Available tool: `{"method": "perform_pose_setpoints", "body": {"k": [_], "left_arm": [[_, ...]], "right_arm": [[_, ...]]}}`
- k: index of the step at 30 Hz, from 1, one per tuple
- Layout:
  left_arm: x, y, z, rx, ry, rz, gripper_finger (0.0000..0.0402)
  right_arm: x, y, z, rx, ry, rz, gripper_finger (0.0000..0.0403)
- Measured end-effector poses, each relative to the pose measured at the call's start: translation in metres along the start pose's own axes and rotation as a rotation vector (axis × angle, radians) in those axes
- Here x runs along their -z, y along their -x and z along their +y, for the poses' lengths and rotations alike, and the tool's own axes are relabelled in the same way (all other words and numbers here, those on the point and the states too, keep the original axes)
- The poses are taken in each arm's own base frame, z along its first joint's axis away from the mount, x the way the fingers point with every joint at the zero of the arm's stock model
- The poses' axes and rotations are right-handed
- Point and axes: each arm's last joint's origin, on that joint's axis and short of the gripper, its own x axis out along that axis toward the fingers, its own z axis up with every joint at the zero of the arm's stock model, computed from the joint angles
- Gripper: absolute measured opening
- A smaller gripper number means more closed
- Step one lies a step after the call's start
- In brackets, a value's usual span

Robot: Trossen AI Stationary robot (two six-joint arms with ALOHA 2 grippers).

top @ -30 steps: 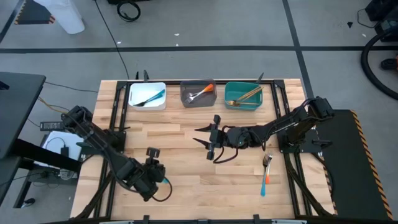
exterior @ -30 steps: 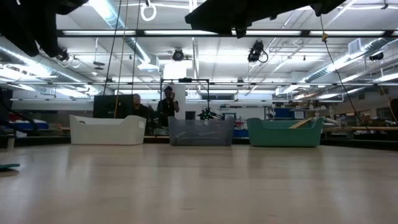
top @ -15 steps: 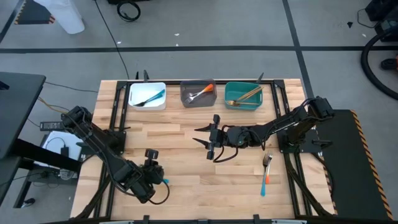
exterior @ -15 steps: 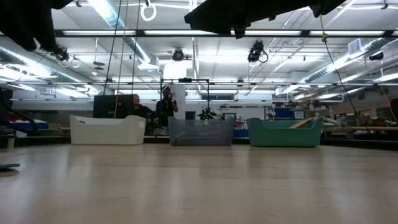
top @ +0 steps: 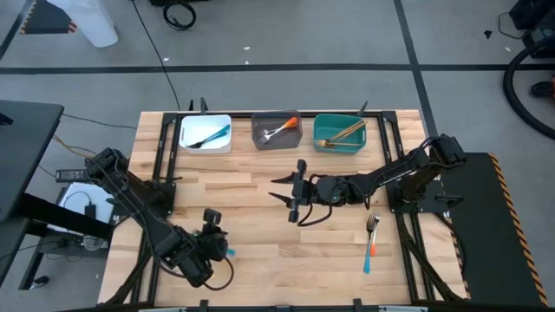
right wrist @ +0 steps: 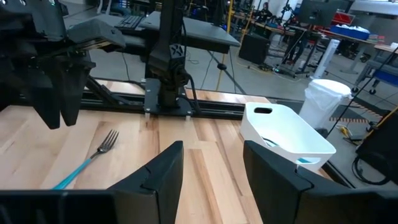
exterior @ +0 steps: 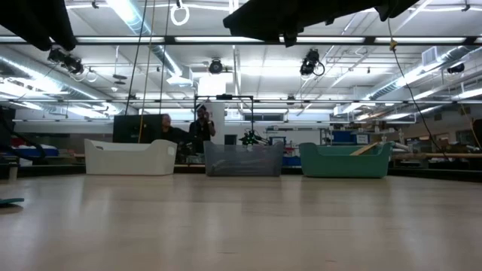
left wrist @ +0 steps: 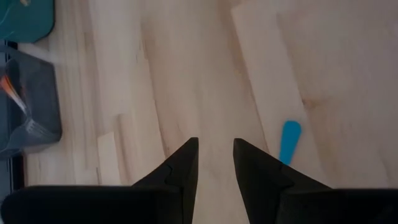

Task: Sort silverware by color (type)
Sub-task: Put the blue fork into the white bin

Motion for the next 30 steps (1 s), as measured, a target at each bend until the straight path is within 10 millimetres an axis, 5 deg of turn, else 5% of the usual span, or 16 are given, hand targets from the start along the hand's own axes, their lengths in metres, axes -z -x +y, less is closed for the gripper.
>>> {"method": "perform_pose_setpoints", "body": {"k": [17, 30], "left_arm": [[0.051, -0.057, -0.018, 0.192, 0.035, 0.117, 0.011], [0.063, -0.069, -0.012, 0.335, 0.137, 0.189, 0.011]], "right_arm": [[0.0, 0.0, 0.001, -0.042, -0.019, 0.001, 0.0178], [0.001, 0.0, 0.001, -0.042, -0.027, 0.005, 0.0178]]}}
